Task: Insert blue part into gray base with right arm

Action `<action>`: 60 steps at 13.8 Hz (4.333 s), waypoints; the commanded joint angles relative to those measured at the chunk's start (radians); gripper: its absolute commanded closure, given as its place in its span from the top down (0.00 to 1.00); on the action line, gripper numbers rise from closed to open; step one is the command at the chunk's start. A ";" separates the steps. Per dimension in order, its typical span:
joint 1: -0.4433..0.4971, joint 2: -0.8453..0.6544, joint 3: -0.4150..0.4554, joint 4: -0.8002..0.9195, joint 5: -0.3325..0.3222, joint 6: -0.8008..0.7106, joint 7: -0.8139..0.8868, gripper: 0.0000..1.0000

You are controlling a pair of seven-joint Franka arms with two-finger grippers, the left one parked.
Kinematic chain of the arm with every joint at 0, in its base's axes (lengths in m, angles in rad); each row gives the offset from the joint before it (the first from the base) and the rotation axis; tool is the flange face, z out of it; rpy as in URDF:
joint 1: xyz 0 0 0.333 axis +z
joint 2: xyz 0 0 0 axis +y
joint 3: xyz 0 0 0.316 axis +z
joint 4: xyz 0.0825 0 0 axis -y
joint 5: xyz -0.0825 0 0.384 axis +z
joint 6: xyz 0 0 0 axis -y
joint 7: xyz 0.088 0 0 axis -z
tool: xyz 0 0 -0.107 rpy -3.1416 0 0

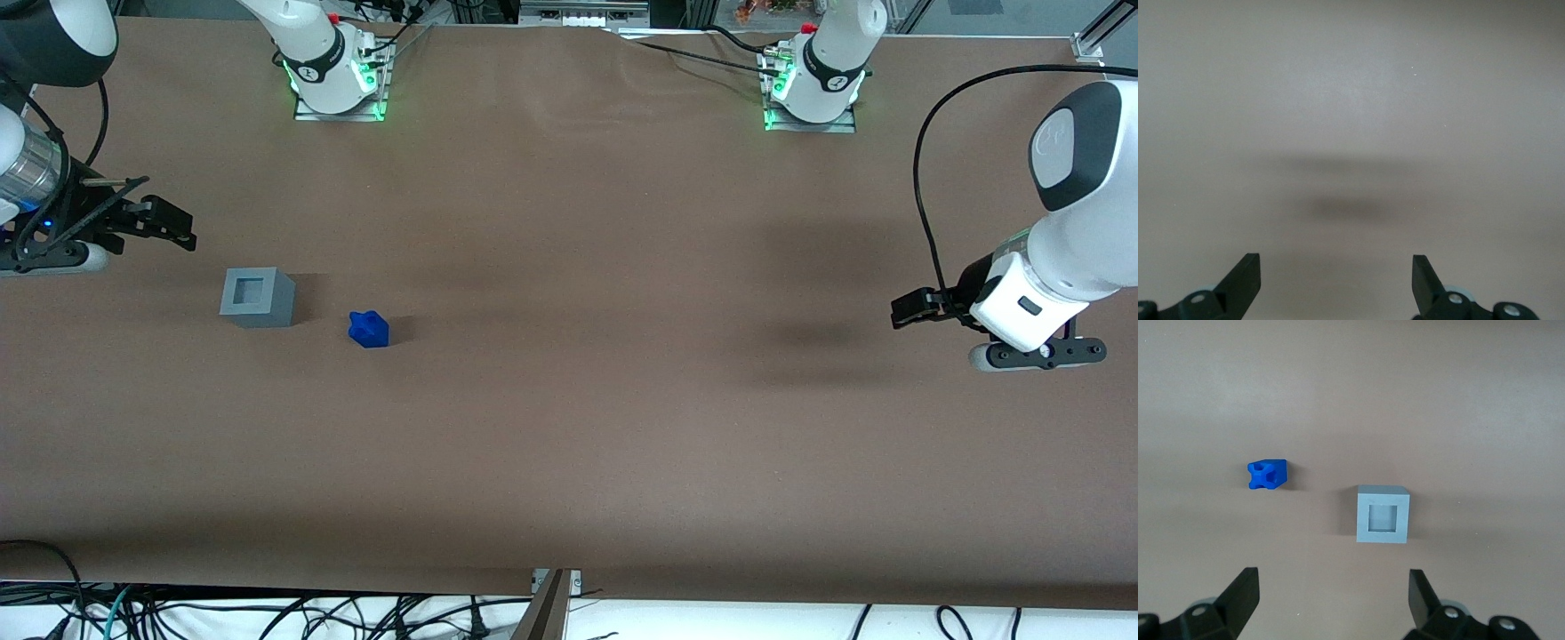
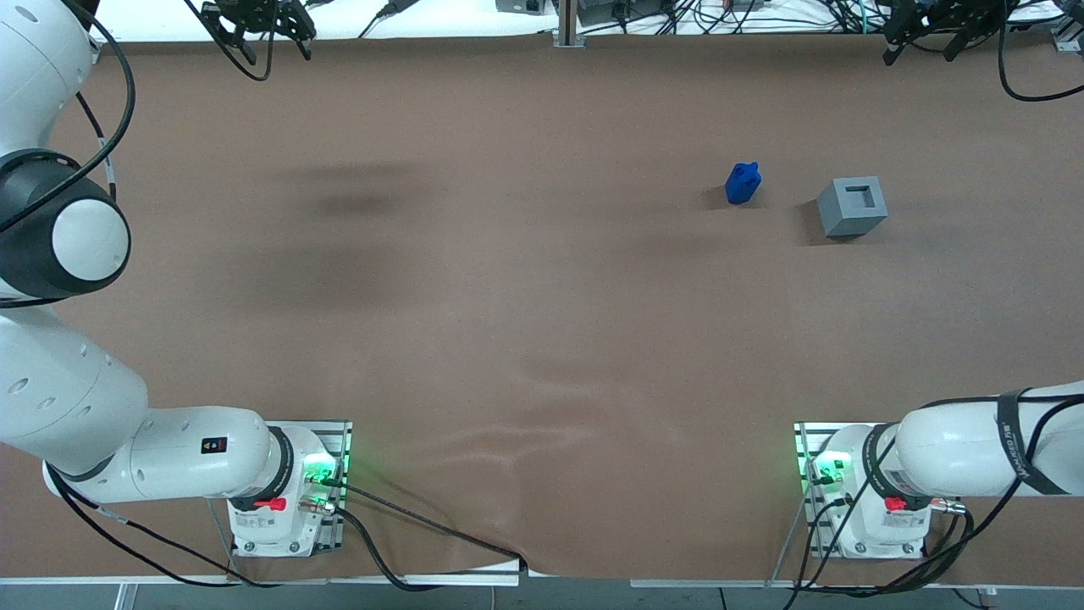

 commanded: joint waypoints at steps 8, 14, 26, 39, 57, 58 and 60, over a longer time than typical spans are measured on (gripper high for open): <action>0.002 -0.008 0.001 0.002 0.010 -0.013 0.004 0.99; 0.003 -0.009 0.001 0.002 0.009 -0.013 0.004 0.99; 0.015 -0.006 0.033 0.020 0.005 -0.013 0.004 0.99; 0.187 0.236 0.031 -0.074 0.002 0.238 0.245 0.99; 0.226 0.394 0.028 -0.323 -0.001 0.731 0.243 0.72; 0.226 0.394 0.028 -0.323 -0.001 0.731 0.243 0.53; 0.226 0.393 0.028 -0.322 -0.001 0.730 0.234 0.28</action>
